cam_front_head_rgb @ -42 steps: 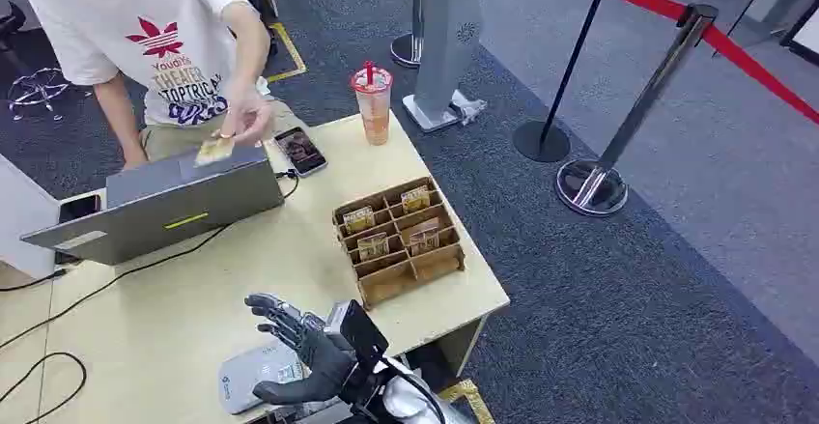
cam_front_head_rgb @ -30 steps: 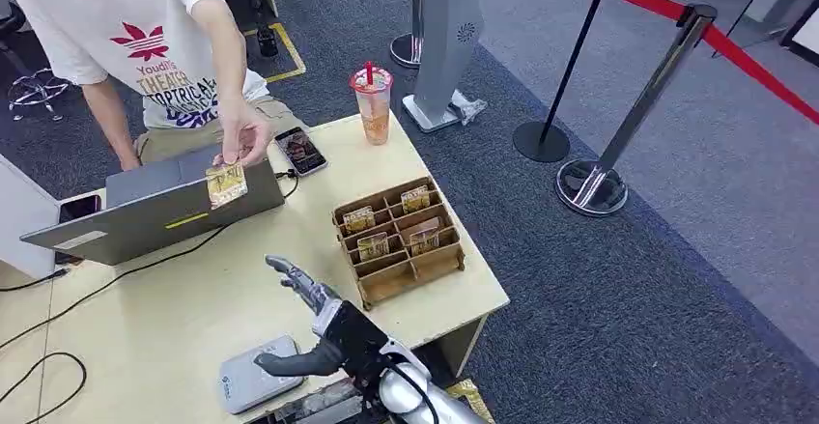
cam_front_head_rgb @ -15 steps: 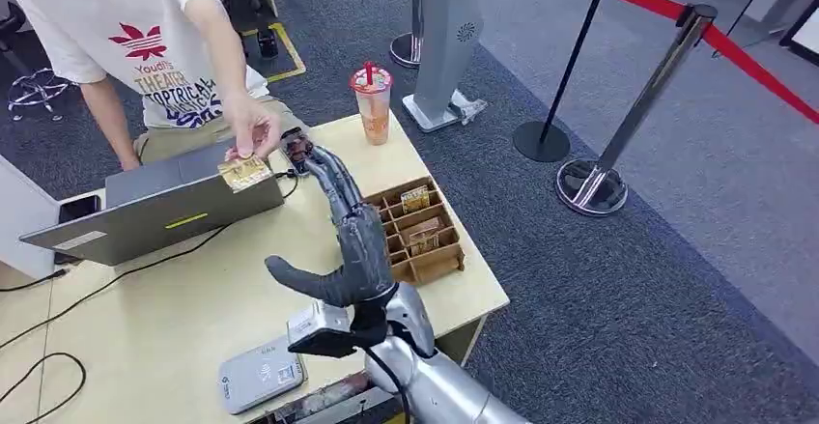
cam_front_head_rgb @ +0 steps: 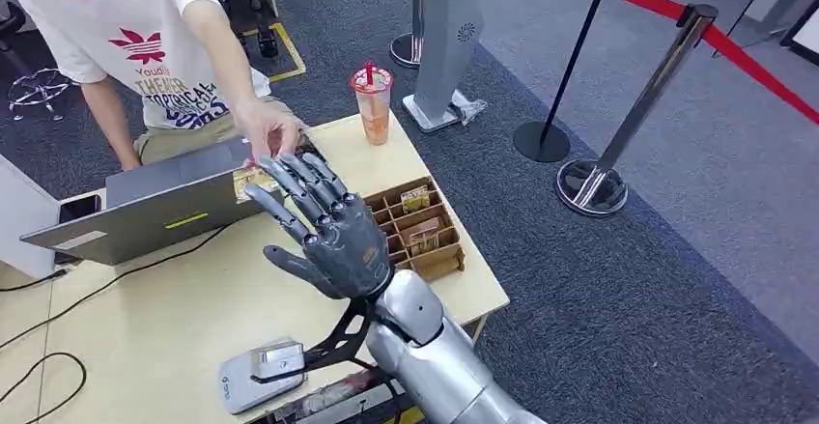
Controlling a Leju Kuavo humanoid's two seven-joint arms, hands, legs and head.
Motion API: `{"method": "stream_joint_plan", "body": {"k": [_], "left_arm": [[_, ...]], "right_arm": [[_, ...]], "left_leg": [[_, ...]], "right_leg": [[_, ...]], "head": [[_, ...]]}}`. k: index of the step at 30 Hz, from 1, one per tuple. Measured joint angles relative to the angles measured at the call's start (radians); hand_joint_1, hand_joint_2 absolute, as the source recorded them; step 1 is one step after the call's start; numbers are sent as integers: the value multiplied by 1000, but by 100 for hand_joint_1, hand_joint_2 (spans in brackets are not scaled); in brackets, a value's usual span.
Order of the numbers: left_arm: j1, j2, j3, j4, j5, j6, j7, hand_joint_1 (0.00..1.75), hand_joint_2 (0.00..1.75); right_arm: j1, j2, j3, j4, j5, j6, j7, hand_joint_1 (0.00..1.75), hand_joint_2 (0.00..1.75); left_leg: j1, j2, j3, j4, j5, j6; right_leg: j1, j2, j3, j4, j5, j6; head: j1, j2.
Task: Pass the card to the sensor for recognition and then transmit it.
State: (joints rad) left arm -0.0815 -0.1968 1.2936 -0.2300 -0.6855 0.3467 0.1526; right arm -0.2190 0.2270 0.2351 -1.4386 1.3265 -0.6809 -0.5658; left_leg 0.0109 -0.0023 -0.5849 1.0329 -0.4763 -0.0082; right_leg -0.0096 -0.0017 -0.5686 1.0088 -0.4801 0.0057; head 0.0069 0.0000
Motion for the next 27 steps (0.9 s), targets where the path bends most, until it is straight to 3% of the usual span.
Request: {"method": "stream_joint_plan", "body": {"k": [3, 11, 13, 15, 16, 17, 18, 23, 27], "left_arm": [[0, 1, 0, 0, 4, 5, 1, 0, 0], [0, 0, 0, 0, 10, 15, 1, 0, 0], [-1, 0, 0, 0, 13, 24, 1, 0, 0], [0, -1, 0, 0, 15, 33, 1, 0, 0], [0, -2, 0, 0, 16, 36, 1, 0, 0], [-1, -2, 0, 0, 19, 39, 1, 0, 0], [0, -2, 0, 0, 20, 38, 1, 0, 0], [1, 0, 0, 1, 24, 19, 11, 0, 0], [4, 2, 1, 1, 26, 18, 11, 0, 0]], "right_arm": [[-16, 7, -30, 5, 74, 0, 11, 0, 175], [-42, 10, -52, 26, 92, 0, 38, 0, 175], [-47, 10, -53, 32, 86, 0, 41, 16, 175], [-51, 10, -54, 39, 72, 0, 38, 17, 175], [-53, 10, -55, 42, 65, 0, 34, 49, 175], [-55, 10, -58, 46, 58, 0, 29, 122, 175], [-57, 10, -59, 50, 54, 0, 27, 145, 175], [-70, 10, -65, 73, 34, 0, 5, 173, 175], [-80, 10, -72, 90, 7, 0, -19, 175, 175]], "left_leg": [[0, 0, 0, 0, 0, 0], [0, 0, 0, 0, 0, 0], [0, 0, 0, 0, 0, 0], [0, 0, 0, 0, 0, 0], [0, 0, 0, 0, 0, 0], [0, 0, 0, 0, 0, 0], [0, 0, 0, 0, 0, 0], [0, 0, 0, 0, 0, 0], [0, 0, 0, 0, 0, 0]], "right_leg": [[0, 0, 0, 0, 0, 0], [0, 0, 0, 0, 0, 0], [0, 0, 0, 0, 0, 0], [0, 0, 0, 0, 0, 0], [0, 0, 0, 0, 0, 0], [0, 0, 0, 0, 0, 0], [0, 0, 0, 0, 0, 0], [0, 0, 0, 0, 0, 0], [0, 0, 0, 0, 0, 0]], "head": [[0, 0], [0, 0], [0, 0], [0, 0], [0, 0], [0, 0], [0, 0], [0, 0], [0, 0]]}}
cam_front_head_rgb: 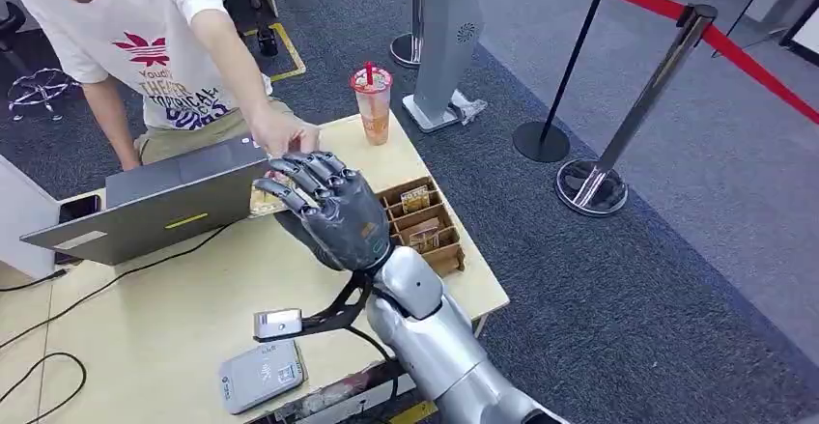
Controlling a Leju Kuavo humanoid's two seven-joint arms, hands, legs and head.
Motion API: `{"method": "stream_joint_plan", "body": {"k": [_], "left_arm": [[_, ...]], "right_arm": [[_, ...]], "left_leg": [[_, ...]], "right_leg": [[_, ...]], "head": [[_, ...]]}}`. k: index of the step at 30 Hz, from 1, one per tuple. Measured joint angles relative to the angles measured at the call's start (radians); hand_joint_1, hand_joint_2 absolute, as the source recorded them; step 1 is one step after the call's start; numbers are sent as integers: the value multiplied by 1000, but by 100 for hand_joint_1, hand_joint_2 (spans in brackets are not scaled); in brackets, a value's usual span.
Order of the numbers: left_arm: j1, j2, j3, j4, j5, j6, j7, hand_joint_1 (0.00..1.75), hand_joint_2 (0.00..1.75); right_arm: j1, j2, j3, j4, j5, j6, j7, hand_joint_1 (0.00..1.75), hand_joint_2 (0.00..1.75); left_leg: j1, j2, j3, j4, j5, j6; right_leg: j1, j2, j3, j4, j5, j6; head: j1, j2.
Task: Pass the card to the sensor for recognition and then transmit it.
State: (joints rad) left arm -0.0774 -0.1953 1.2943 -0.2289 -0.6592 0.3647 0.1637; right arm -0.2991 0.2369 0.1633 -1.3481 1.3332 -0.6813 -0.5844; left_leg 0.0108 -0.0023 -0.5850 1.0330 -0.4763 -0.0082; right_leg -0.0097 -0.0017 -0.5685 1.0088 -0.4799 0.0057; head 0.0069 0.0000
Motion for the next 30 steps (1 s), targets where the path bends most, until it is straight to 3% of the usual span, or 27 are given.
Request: {"method": "stream_joint_plan", "body": {"k": [12, 21, 24, 28, 30], "left_arm": [[7, 0, 2, 3, 4, 2, -11, 0, 0], [12, 0, 2, 4, 4, 3, -21, 0, 0], [12, 0, 2, 4, 4, 2, -21, 0, 0], [13, 0, 2, 4, 4, 1, -23, 0, 0], [14, 0, 2, 4, 4, -2, -24, 0, 0]], "right_arm": [[-13, 1, -28, 32, -34, 0, -55, 175, 175], [-14, 3, -47, 73, -164, 0, -93, 175, 175], [-17, 3, -42, 102, -290, 0, -97, 175, 175], [-34, -32, 48, 127, -604, 10, -17, 175, 175], [-36, -56, 102, 122, -771, 82, 1, 175, 175]], "left_leg": [[0, 0, 0, 0, 0, 0], [0, 0, 0, 0, 0, 0], [0, 0, 0, 0, 0, 0], [0, 0, 0, 0, 0, 0], [0, 0, 0, 0, 0, 0]], "right_leg": [[0, 0, 0, 0, 0, 0], [0, 0, 0, 0, 0, 0], [0, 0, 0, 0, 0, 0], [0, 0, 0, 0, 0, 0], [0, 0, 0, 0, 0, 0]], "head": [[0, 0], [0, 0], [0, 0], [0, 0], [0, 0]]}}
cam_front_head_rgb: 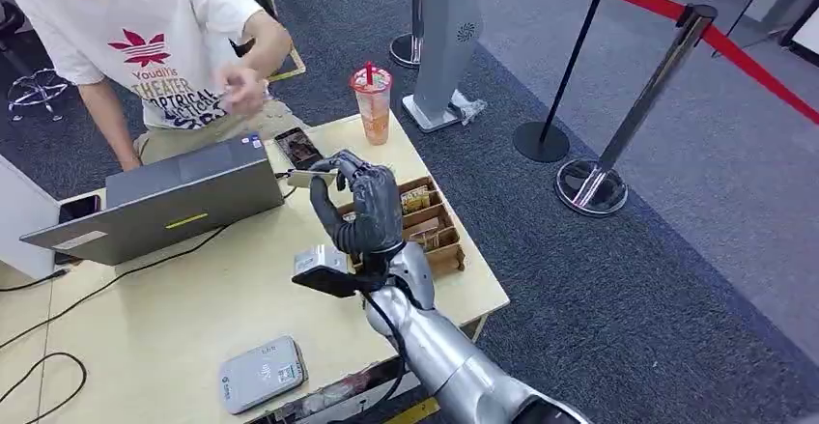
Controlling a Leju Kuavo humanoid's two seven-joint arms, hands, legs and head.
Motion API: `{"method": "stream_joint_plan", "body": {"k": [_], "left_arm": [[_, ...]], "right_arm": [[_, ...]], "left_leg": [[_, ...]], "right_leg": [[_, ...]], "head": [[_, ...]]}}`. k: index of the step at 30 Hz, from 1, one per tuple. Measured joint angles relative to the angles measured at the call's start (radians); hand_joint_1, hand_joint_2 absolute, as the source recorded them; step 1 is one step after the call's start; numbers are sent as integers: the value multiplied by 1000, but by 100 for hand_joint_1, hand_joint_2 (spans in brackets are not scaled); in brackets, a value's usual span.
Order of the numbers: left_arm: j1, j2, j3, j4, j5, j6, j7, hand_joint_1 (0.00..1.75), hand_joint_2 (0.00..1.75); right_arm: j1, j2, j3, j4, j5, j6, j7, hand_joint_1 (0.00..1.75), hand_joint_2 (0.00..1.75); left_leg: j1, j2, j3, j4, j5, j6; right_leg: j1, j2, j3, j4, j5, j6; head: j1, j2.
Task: Pass the card to the sensor for recognition and then transmit it.
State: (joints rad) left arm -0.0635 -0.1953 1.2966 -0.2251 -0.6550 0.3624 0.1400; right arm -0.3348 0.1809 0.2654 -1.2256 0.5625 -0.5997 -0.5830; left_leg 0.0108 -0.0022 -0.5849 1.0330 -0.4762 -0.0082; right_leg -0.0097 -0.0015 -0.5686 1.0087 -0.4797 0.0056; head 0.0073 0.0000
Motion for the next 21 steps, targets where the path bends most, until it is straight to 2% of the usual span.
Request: {"method": "stream_joint_plan", "body": {"k": [2, 5, 8, 11, 16, 21], "left_arm": [[2, 0, 0, 0, 0, -7, -2, 0, 0], [8, 2, 1, 2, 3, -17, -2, 0, 0], [10, 3, 1, 5, 3, -26, -2, 0, 0], [10, 6, 1, 6, 3, -34, -2, 0, 0], [11, 8, 1, 6, 3, -42, -2, 0, 0], [10, 7, 1, 6, 2, -28, -6, 0, 0]], "right_arm": [[0, -26, 44, -19, -202, 131, 17, 175, 175], [1, -57, 89, -55, -411, 299, 39, 175, 175], [4, -85, 115, -94, -572, 453, 65, 175, 175], [6, -109, 134, -119, -689, 573, 92, 175, 175], [12, -136, 171, -132, -790, 711, 145, 175, 175], [17, -149, 229, -115, -807, 783, 183, 175, 175]], "left_leg": [[0, 0, 0, 0, 0, 0], [0, 0, 0, 0, 0, 0], [0, 0, 0, 0, 0, 0], [0, 0, 0, 0, 0, 0], [0, 0, 0, 0, 0, 0], [0, 0, 0, 0, 0, 0]], "right_leg": [[0, 0, 0, 0, 0, 0], [0, 0, 0, 0, 0, 0], [0, 0, 0, 0, 0, 0], [0, 0, 0, 0, 0, 0], [0, 0, 0, 0, 0, 0], [0, 0, 0, 0, 0, 0]], "head": [[0, 0], [0, 0], [0, 0], [0, 0], [0, 0], [0, 0]]}}
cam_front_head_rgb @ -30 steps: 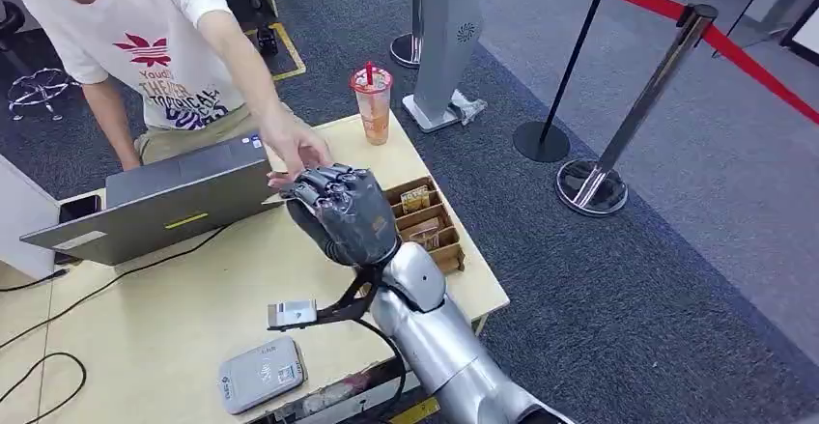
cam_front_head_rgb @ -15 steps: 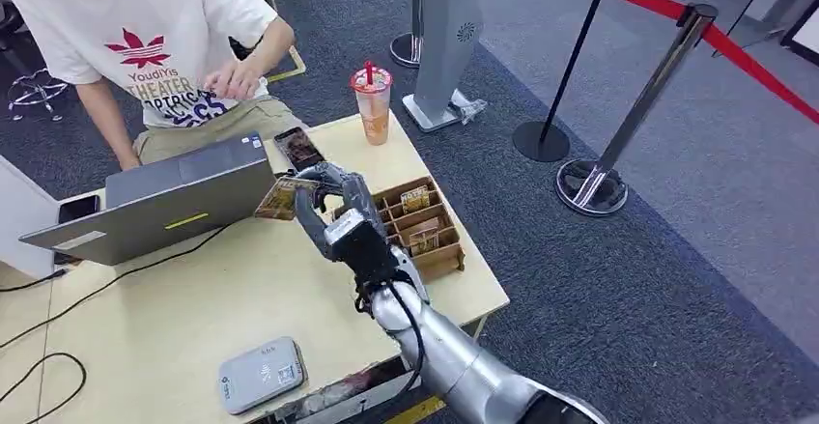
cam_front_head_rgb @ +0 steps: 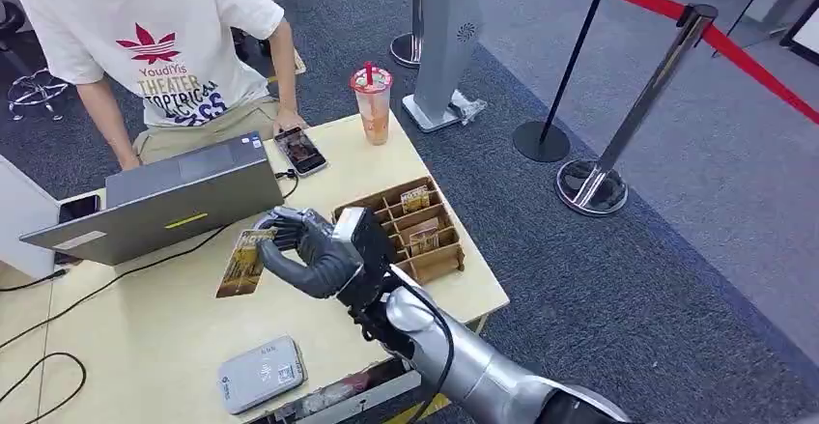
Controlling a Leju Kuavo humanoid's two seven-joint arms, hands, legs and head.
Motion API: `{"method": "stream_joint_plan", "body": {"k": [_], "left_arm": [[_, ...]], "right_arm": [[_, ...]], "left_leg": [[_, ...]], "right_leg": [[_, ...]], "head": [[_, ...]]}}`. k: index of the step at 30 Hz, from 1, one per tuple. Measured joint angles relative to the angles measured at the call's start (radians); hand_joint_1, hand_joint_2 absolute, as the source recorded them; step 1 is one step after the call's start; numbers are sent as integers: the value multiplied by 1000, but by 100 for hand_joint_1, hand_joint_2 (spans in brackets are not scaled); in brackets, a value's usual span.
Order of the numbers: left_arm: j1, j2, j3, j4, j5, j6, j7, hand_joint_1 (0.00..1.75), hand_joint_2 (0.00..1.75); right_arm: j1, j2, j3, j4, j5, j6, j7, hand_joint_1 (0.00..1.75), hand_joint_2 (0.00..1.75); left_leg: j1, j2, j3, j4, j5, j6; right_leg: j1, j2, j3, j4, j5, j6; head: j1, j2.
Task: Pass the card to the sensor for recognition and then transmit it.
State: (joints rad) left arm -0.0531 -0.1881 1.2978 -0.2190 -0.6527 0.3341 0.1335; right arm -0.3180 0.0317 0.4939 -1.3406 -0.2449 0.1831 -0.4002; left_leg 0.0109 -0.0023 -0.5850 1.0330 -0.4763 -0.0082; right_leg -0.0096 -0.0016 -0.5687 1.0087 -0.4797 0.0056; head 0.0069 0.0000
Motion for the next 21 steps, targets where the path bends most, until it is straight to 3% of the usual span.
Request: {"method": "stream_joint_plan", "body": {"k": [10, 21], "left_arm": [[-2, -1, 3, 5, 1, 13, -3, 0, 0], [0, 1, 24, 8, 13, -12, 2, 0, 0]], "right_arm": [[-16, -8, 142, 209, -43, 61, 3, 175, 175], [-75, 5, 216, 393, -47, 78, 18, 175, 175]], "left_leg": [[0, 0, 0, 0, 0, 0], [0, 0, 0, 0, 0, 0]], "right_leg": [[0, 0, 0, 0, 0, 0], [0, 0, 0, 0, 0, 0]], "head": [[0, 0], [0, 0]]}}
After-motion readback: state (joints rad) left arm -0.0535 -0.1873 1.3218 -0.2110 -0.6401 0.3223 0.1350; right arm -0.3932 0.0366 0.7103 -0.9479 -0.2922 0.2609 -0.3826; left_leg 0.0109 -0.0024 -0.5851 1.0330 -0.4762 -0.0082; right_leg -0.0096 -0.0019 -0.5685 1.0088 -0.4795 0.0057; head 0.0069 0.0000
